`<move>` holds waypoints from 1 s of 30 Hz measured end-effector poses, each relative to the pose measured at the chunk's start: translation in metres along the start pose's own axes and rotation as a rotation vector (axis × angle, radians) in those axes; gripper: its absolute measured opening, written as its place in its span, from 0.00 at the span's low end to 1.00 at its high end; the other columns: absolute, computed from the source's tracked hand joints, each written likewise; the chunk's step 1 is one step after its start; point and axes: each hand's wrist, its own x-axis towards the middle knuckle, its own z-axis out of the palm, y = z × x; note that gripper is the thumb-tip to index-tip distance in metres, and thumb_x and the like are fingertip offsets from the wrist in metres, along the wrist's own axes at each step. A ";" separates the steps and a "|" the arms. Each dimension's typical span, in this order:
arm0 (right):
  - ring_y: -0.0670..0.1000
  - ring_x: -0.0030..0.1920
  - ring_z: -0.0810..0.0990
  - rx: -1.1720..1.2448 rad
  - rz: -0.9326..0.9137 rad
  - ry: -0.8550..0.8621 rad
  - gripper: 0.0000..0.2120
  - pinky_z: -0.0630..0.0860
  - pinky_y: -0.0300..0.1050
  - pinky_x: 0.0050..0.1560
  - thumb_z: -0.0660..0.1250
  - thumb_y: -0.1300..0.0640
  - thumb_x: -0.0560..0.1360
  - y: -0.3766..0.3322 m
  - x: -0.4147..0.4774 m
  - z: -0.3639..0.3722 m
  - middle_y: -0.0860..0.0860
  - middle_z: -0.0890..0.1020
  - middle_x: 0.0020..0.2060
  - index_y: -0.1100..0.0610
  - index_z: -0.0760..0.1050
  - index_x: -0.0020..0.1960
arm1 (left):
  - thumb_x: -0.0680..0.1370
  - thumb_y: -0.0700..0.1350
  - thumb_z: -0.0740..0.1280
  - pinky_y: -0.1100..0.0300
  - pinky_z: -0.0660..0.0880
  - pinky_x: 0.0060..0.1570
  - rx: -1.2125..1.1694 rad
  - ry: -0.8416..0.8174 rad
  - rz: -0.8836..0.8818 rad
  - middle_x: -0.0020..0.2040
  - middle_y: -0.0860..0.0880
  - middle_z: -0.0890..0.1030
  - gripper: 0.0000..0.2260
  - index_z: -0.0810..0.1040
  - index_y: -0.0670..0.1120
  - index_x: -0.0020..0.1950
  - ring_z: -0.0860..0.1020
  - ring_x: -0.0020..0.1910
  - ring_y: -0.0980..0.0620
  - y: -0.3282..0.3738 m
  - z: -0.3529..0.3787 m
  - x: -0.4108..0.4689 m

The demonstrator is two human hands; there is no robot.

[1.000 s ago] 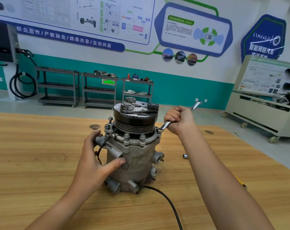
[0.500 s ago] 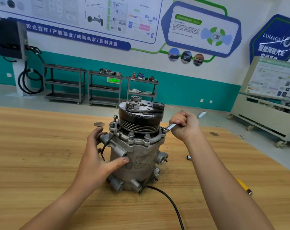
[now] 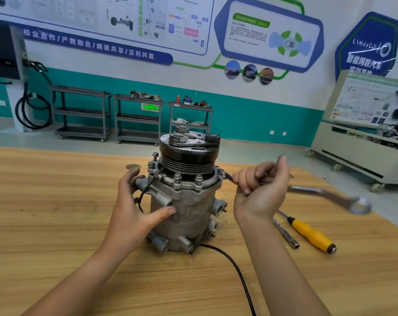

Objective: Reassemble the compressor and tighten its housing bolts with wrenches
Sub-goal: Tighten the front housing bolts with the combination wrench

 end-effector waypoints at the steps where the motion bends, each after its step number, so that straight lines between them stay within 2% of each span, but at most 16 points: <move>1: 0.46 0.18 0.57 0.008 0.014 -0.002 0.26 0.62 0.36 0.24 0.51 0.46 0.80 -0.007 0.005 0.003 0.47 0.59 0.17 0.55 0.65 0.26 | 0.52 0.62 0.74 0.47 0.65 0.68 0.003 -0.002 -0.001 0.66 0.52 0.68 0.45 0.59 0.59 0.66 0.67 0.68 0.52 0.001 0.000 0.000; 4: 0.46 0.19 0.56 -0.001 0.151 0.005 0.30 0.58 0.34 0.22 0.49 0.31 0.75 -0.027 0.037 0.017 0.46 0.59 0.19 0.56 0.67 0.32 | 0.52 0.62 0.73 0.47 0.65 0.68 0.013 -0.008 -0.002 0.67 0.51 0.68 0.45 0.59 0.58 0.66 0.66 0.68 0.52 0.002 -0.001 0.000; 6: 0.45 0.19 0.55 -0.024 0.281 0.037 0.32 0.53 0.34 0.19 0.47 0.28 0.73 -0.029 0.061 0.024 0.46 0.58 0.20 0.57 0.66 0.36 | 0.52 0.62 0.73 0.48 0.65 0.68 0.014 -0.010 -0.001 0.66 0.53 0.68 0.45 0.59 0.58 0.66 0.66 0.68 0.52 0.003 -0.001 0.000; 10: 0.45 0.15 0.54 0.076 0.543 0.140 0.31 0.48 0.34 0.15 0.45 0.31 0.76 -0.006 0.091 0.024 0.47 0.58 0.17 0.57 0.63 0.34 | 0.52 0.62 0.73 0.49 0.65 0.68 0.014 -0.018 -0.002 0.65 0.54 0.67 0.44 0.58 0.60 0.65 0.66 0.68 0.52 0.002 -0.001 0.000; 15: 0.45 0.11 0.55 0.208 0.811 0.152 0.27 0.50 0.36 0.10 0.46 0.37 0.80 0.020 0.108 0.013 0.48 0.58 0.14 0.57 0.61 0.33 | 0.52 0.63 0.73 0.53 0.66 0.65 0.017 -0.012 0.012 0.60 0.63 0.67 0.43 0.59 0.62 0.63 0.67 0.66 0.55 0.000 -0.001 0.001; 18: 0.45 0.11 0.55 0.152 0.870 0.125 0.26 0.50 0.35 0.10 0.46 0.41 0.81 0.030 0.113 0.015 0.48 0.58 0.14 0.57 0.60 0.31 | 0.51 0.62 0.73 0.56 0.66 0.63 0.029 -0.012 0.015 0.61 0.61 0.68 0.43 0.59 0.62 0.63 0.67 0.66 0.55 0.001 -0.002 0.002; 21: 0.43 0.10 0.55 -0.008 0.872 0.055 0.31 0.51 0.34 0.11 0.47 0.50 0.84 0.039 0.113 0.023 0.48 0.58 0.13 0.59 0.62 0.24 | 0.51 0.62 0.73 0.58 0.66 0.62 0.032 -0.018 0.016 0.62 0.58 0.67 0.42 0.59 0.63 0.62 0.67 0.66 0.55 0.002 -0.002 0.003; 24: 0.42 0.11 0.55 -0.213 0.809 -0.022 0.24 0.51 0.31 0.11 0.48 0.56 0.84 0.041 0.111 0.029 0.47 0.59 0.13 0.59 0.61 0.30 | 0.51 0.62 0.73 0.55 0.66 0.63 0.030 -0.016 0.019 0.63 0.56 0.68 0.42 0.59 0.63 0.62 0.67 0.67 0.53 0.004 -0.002 0.002; 27: 0.42 0.12 0.56 -0.215 0.808 -0.035 0.21 0.51 0.30 0.11 0.49 0.56 0.84 0.040 0.111 0.029 0.47 0.59 0.14 0.57 0.60 0.32 | 0.51 0.62 0.73 0.57 0.66 0.62 0.030 -0.019 0.015 0.63 0.57 0.68 0.41 0.60 0.64 0.61 0.67 0.67 0.54 0.004 -0.002 0.001; 30: 0.42 0.12 0.55 -0.097 0.830 0.000 0.22 0.51 0.31 0.11 0.48 0.55 0.84 0.041 0.112 0.025 0.47 0.58 0.14 0.57 0.59 0.32 | 0.51 0.62 0.72 0.58 0.66 0.61 0.031 -0.017 0.017 0.63 0.57 0.67 0.41 0.59 0.64 0.61 0.67 0.67 0.53 0.004 -0.002 0.001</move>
